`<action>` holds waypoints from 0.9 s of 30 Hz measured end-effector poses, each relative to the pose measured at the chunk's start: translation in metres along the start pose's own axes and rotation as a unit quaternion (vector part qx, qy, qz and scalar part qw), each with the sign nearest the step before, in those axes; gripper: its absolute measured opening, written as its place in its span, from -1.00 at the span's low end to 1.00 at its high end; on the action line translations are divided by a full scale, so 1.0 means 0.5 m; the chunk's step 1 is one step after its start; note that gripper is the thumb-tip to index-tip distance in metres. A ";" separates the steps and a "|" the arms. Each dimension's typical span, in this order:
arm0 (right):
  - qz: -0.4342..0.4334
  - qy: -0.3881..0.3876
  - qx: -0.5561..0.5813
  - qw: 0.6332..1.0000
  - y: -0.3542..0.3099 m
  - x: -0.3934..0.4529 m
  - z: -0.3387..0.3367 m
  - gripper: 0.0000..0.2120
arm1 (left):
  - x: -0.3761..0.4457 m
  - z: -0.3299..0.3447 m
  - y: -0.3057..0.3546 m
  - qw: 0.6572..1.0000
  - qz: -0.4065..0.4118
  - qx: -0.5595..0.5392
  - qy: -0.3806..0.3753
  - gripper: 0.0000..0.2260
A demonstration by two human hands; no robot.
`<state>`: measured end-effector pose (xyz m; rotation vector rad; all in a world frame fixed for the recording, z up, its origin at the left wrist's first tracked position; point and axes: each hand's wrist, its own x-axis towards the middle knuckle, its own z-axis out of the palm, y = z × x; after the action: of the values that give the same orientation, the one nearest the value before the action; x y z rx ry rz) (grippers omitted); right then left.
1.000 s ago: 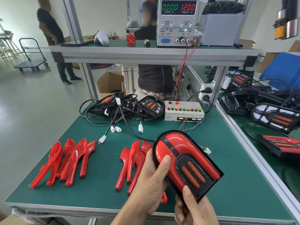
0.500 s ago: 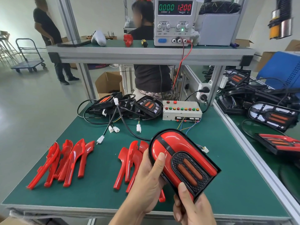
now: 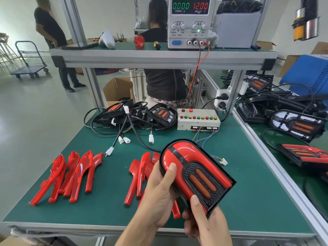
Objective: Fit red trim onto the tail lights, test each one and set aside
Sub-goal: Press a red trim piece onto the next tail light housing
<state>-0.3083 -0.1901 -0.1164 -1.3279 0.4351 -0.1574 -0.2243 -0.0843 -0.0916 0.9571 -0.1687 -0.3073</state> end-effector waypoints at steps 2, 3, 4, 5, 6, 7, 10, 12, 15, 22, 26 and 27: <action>-0.010 -0.005 -0.007 1.000 -0.002 0.000 -0.002 -0.49 | 0.000 0.001 0.003 1.000 -0.001 0.001 0.001 -0.63; -0.014 -0.004 -0.007 1.000 -0.002 0.000 -0.003 -0.51 | -0.001 0.001 0.005 1.000 -0.003 -0.001 0.001 -0.63; -0.018 -0.004 -0.006 1.000 -0.002 0.001 -0.003 -0.53 | -0.002 0.002 0.006 1.000 -0.005 -0.004 0.002 -0.62; -0.022 -0.001 -0.005 1.000 -0.001 0.002 -0.003 -0.54 | -0.003 0.003 0.008 1.000 -0.006 -0.009 0.003 -0.62; -0.025 0.005 -0.003 1.000 0.000 0.003 -0.003 -0.54 | -0.004 0.004 0.008 1.000 -0.006 -0.014 0.004 -0.59; -0.028 0.012 -0.001 1.000 0.001 0.003 -0.004 -0.55 | -0.005 0.005 0.008 1.000 -0.006 -0.018 0.005 -0.57; -0.031 0.026 0.009 0.999 0.006 0.004 -0.003 -0.55 | -0.006 0.007 0.006 1.000 0.000 -0.020 0.002 -0.56; -0.033 0.032 0.011 0.999 0.011 0.004 -0.003 -0.56 | -0.006 0.004 0.004 1.000 -0.004 -0.022 0.000 -0.54; -0.034 0.035 0.013 0.999 0.015 0.001 -0.002 -0.56 | -0.005 -0.001 0.010 0.999 -0.026 -0.023 -0.015 -0.55; -0.036 0.036 0.017 0.999 0.008 -0.006 0.002 -0.59 | -0.007 0.007 0.011 0.999 -0.027 -0.027 0.001 -0.67; -0.034 0.053 0.024 0.998 0.004 -0.011 0.004 -0.59 | -0.015 0.018 0.005 0.999 -0.009 -0.024 0.023 -0.63; -0.035 0.056 0.028 0.997 0.004 -0.013 0.002 -0.59 | -0.017 0.021 0.004 0.999 -0.010 -0.019 0.027 -0.61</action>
<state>-0.3138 -0.1862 -0.1168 -1.2838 0.4756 -0.3022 -0.2347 -0.0886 -0.0839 0.9290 -0.1044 -0.3012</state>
